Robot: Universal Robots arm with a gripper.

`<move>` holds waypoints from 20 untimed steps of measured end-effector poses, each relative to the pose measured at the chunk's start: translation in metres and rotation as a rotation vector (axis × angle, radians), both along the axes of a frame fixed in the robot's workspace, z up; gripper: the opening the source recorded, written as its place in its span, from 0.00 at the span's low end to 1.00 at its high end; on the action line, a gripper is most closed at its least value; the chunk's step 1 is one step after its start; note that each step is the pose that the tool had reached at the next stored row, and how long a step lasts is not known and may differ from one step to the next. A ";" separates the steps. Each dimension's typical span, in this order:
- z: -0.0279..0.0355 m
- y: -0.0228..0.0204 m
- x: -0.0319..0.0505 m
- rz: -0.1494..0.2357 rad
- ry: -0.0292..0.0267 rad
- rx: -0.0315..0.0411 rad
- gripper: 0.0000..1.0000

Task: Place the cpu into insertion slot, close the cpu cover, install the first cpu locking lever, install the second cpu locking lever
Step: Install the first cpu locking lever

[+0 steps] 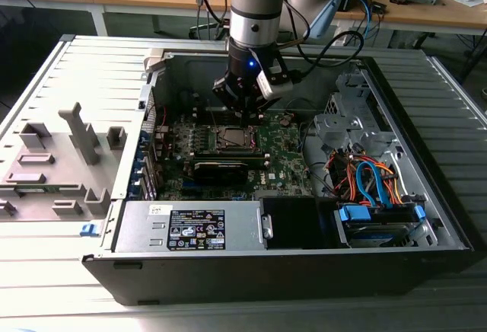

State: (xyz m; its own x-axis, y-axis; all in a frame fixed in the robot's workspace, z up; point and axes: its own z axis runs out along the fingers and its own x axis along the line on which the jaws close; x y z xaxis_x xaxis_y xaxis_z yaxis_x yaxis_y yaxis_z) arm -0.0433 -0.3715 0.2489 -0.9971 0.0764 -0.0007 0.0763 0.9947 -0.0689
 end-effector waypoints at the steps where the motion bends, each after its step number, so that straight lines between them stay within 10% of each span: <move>1: 0.0000 0.0000 0.0000 0.001 0.0001 -0.0001 0.11; 20: -0.0008 0.0000 0.0000 0.012 0.0000 0.0000 0.11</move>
